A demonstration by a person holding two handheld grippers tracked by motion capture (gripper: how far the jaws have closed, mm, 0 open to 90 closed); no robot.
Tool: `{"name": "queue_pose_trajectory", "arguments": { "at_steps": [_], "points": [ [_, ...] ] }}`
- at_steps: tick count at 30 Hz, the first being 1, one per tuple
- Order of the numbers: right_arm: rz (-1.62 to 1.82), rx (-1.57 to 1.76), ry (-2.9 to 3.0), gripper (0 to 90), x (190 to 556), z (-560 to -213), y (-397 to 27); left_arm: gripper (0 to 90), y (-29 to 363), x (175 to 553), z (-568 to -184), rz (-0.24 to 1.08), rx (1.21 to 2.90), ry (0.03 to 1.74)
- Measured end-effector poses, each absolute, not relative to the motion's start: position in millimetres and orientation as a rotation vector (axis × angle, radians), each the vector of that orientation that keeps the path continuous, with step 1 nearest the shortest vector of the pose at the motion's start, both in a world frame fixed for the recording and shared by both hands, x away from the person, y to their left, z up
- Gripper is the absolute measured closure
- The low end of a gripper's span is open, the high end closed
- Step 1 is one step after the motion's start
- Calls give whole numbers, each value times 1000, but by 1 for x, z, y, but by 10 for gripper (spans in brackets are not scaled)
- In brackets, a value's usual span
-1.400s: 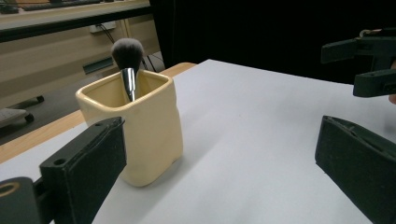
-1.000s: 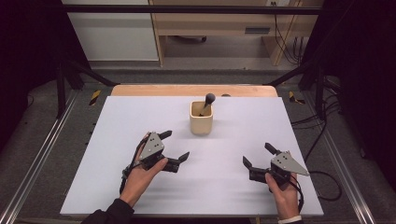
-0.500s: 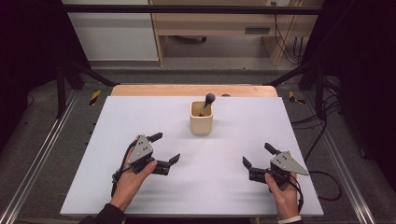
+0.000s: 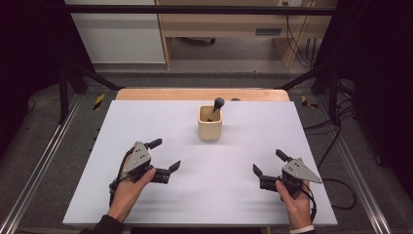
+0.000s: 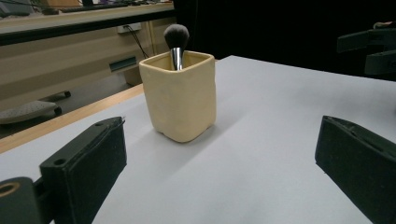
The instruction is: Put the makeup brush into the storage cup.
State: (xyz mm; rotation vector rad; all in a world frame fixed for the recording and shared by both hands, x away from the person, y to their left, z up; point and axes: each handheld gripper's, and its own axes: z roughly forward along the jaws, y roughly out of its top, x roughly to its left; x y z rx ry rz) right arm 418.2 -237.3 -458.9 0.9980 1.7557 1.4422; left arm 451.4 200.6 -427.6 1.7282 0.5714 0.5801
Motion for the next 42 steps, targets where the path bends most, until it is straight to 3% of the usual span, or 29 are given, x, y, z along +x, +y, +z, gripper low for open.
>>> {"name": "queue_pose_trajectory", "arguments": {
  "at_steps": [42],
  "points": [
    [1441, 963, 1765, 56, 417, -456, -240, 17, 273, 434, -430, 637, 1624, 650]
  ]
}}
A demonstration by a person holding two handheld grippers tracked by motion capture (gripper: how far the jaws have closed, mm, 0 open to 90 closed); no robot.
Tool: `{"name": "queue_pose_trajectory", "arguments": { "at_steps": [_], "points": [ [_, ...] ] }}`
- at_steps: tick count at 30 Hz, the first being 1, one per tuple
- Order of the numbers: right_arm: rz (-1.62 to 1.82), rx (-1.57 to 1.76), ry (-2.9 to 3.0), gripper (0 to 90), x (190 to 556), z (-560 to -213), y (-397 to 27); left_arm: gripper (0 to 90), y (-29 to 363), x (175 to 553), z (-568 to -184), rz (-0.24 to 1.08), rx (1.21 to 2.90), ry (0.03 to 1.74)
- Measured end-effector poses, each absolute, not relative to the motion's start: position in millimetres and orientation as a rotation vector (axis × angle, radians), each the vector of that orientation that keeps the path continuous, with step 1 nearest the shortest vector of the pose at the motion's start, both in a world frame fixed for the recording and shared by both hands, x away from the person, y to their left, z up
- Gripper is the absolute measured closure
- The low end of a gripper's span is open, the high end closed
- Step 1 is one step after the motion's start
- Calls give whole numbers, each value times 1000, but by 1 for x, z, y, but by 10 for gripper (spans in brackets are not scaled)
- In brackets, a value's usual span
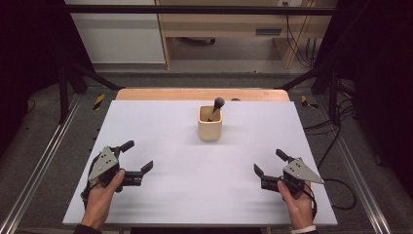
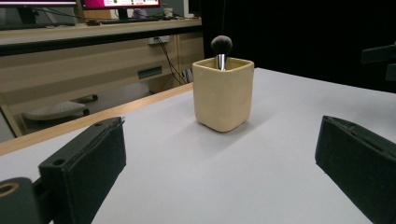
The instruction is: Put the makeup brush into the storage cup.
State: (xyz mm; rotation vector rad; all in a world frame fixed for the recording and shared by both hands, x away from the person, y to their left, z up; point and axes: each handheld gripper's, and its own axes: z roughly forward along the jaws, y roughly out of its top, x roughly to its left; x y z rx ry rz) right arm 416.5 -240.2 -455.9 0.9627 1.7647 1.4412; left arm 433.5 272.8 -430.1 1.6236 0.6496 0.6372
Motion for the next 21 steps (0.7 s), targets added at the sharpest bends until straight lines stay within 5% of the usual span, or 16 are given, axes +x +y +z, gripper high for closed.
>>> {"name": "queue_pose_trajectory", "arguments": {
  "at_steps": [21],
  "points": [
    [1448, 961, 1737, 30, 415, -456, -253, 16, 281, 420, -448, 664, 1598, 664]
  ]
}}
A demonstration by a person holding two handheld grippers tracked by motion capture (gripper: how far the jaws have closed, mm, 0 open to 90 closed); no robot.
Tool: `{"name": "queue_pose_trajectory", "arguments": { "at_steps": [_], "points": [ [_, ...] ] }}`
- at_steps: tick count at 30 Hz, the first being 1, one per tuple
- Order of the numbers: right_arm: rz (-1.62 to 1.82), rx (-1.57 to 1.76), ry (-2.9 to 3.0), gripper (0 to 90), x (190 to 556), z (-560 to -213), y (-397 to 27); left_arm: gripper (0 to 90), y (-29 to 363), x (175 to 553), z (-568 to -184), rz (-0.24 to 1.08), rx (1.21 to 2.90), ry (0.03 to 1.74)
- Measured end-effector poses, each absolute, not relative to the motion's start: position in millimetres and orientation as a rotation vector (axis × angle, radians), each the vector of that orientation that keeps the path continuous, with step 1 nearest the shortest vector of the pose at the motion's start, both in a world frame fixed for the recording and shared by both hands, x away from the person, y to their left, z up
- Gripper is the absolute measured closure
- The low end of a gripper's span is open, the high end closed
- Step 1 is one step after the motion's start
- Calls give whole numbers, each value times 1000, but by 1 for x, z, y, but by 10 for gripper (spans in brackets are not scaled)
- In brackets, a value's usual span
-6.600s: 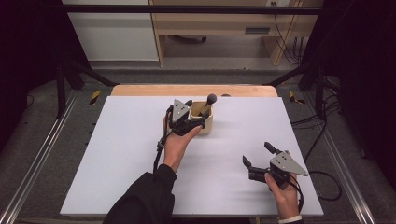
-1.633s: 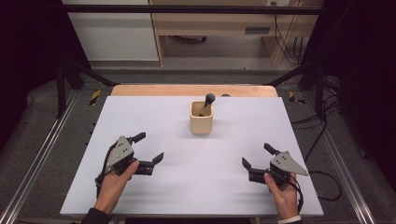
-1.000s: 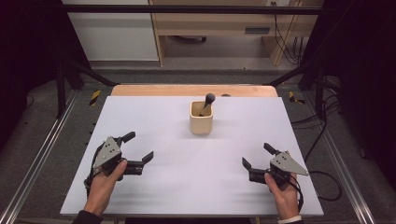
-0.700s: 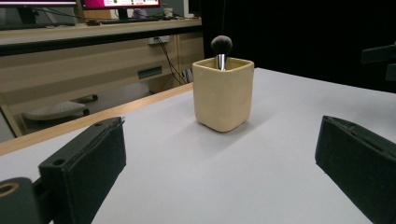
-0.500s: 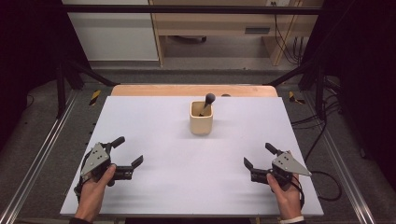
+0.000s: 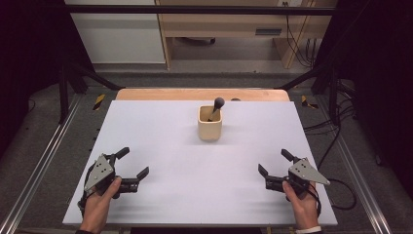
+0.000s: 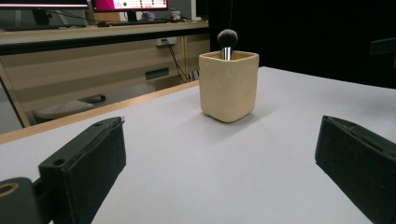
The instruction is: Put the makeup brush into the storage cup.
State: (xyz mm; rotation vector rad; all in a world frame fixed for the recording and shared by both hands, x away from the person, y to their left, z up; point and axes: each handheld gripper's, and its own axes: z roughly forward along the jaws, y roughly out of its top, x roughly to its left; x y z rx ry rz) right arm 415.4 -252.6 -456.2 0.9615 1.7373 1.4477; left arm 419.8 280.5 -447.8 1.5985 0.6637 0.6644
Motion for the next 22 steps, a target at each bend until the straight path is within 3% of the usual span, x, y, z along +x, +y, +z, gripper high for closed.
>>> {"name": "queue_pose_trajectory", "arguments": {
  "at_steps": [22],
  "points": [
    [1443, 946, 1742, 31, 417, -462, -248, 17, 274, 417, -456, 675, 1645, 628]
  ]
}}
